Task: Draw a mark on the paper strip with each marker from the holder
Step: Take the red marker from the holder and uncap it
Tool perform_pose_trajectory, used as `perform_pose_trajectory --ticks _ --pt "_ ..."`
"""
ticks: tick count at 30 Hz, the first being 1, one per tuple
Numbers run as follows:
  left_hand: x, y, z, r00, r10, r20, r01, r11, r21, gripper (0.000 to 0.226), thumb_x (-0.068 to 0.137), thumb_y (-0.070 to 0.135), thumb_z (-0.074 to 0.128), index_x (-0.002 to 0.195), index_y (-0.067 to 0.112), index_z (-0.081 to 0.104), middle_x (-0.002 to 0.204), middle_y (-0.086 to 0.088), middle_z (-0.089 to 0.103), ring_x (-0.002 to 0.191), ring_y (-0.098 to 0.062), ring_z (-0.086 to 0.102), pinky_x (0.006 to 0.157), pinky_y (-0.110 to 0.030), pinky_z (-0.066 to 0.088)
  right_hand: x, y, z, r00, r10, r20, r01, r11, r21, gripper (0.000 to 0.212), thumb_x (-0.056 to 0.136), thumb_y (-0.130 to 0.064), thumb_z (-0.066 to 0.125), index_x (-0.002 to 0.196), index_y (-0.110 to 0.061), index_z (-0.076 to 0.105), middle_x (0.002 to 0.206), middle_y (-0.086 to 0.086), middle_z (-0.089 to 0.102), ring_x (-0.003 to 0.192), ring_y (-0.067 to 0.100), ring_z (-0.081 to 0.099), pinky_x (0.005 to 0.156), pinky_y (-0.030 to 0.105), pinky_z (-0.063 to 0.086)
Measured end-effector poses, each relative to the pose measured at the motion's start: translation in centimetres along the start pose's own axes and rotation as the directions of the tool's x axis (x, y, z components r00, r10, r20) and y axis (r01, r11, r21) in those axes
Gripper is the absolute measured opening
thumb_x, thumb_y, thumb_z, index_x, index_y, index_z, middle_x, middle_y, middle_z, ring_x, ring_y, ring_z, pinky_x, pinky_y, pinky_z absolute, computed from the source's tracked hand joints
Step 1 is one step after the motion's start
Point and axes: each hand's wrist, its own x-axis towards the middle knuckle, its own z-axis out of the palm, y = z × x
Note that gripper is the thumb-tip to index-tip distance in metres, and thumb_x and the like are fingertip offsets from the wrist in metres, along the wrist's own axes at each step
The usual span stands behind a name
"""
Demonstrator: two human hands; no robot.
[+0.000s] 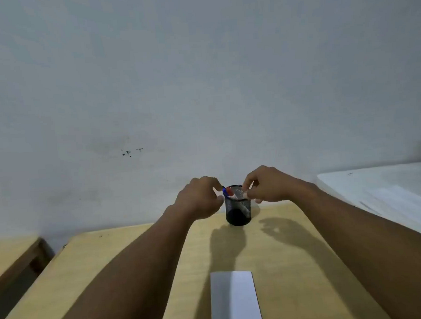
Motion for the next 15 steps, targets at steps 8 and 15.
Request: perform_pose_trajectory --ticks 8,15 --pt "6.4 -1.6 4.8 0.997 0.053 -0.047 -0.050 0.996 0.077 0.031 0.086 0.045 0.065 0.114 0.033 0.069 0.099 0.005 0.077 0.099 -0.022 0.067 0.077 -0.036 0.054 7.6 4.5 2.9 1.000 -0.003 -0.015 0.003 1.000 0.012 0.015 0.083 -0.023 0.077 0.095 -0.027 0.071 0.087 -0.005 0.063 0.077 0.011 0.062 0.064 0.024 0.045" --pt "7.6 -2.3 5.5 0.994 0.096 -0.061 -0.094 0.995 0.026 0.016 0.086 0.034 0.070 0.097 0.027 0.078 0.089 0.004 0.078 0.086 -0.021 0.070 0.073 -0.039 0.058 9.4 5.2 4.6 0.999 -0.040 0.028 0.040 0.999 0.022 0.022 0.081 -0.027 0.080 0.102 -0.024 0.076 0.086 -0.010 0.059 0.076 0.011 0.060 0.063 0.023 0.046"
